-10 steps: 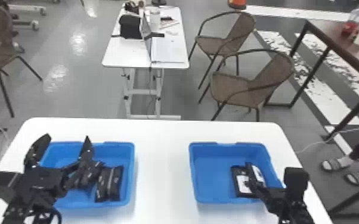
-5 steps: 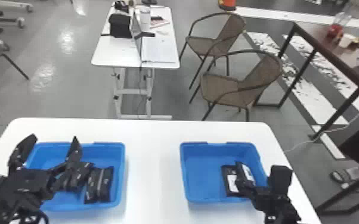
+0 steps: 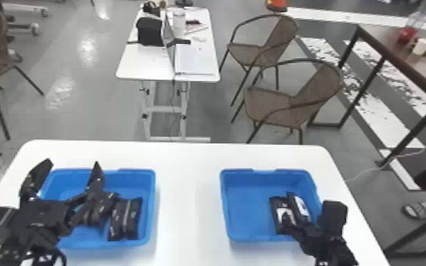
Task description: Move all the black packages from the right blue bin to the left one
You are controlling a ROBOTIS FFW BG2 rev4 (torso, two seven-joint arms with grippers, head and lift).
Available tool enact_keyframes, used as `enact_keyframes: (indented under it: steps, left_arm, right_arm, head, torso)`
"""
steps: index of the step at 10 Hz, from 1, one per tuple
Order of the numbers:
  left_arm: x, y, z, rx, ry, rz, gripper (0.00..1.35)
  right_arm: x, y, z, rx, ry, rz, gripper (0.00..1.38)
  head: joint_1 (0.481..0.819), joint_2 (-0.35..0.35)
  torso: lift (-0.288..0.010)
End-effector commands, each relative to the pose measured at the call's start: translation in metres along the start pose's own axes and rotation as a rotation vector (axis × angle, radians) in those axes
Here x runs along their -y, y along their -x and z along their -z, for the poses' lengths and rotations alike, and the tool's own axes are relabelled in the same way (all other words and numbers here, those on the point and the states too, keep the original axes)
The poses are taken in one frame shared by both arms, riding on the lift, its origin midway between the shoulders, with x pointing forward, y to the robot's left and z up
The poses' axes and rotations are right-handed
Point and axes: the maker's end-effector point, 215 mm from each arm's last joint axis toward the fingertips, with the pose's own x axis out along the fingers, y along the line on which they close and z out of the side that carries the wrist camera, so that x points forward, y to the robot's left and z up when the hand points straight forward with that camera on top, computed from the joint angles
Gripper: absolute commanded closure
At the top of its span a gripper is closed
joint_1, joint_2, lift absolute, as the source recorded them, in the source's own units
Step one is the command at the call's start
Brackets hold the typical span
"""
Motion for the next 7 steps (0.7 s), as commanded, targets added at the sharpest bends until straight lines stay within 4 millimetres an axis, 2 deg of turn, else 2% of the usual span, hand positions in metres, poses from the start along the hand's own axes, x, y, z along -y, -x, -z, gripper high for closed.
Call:
enact_keyframes:
  steps: [1, 2, 3, 4, 5, 6, 7]
  left_arm:
    - [0.0, 0.001, 0.0, 0.0, 0.001, -0.002, 0.12]
    - [-0.002, 0.001, 0.0, 0.002, 0.001, -0.005, 0.12]
    - [-0.002, 0.002, 0.0, 0.001, 0.0, -0.005, 0.12]
    - [-0.005, 0.002, 0.0, 0.001, 0.001, -0.01, 0.12]
    - [-0.005, 0.002, 0.0, 0.0, 0.001, -0.01, 0.12]
    - [-0.004, 0.001, 0.001, -0.001, 0.0, -0.01, 0.12]
    - [-0.004, 0.001, 0.001, -0.001, 0.0, -0.01, 0.12]
  right_arm:
    - [0.003, 0.0, 0.007, -0.019, 0.003, 0.01, 0.2]
    - [0.007, 0.0, 0.011, -0.03, -0.005, 0.018, 0.43]
    - [0.01, -0.001, 0.015, -0.038, -0.033, 0.017, 0.92]
    - [0.008, -0.001, 0.015, -0.037, -0.047, 0.012, 1.16]
    - [0.005, 0.0, 0.014, -0.035, -0.061, 0.007, 1.17]
    - [0.001, 0.0, 0.011, -0.021, -0.064, 0.003, 1.28]
    - [-0.003, 0.002, 0.008, -0.006, -0.077, -0.001, 1.27]
  head:
    - [0.695, -0.149]
    - [0.695, -0.149]
    - [0.695, -0.152]
    - [0.695, -0.155]
    - [0.695, -0.156]
    - [0.695, -0.152]
    - [0.695, -0.149]
  torso:
    - [0.0]
    - [0.0]
    - [0.0]
    - [0.0]
    - [0.0]
    - [0.0]
    - [0.0]
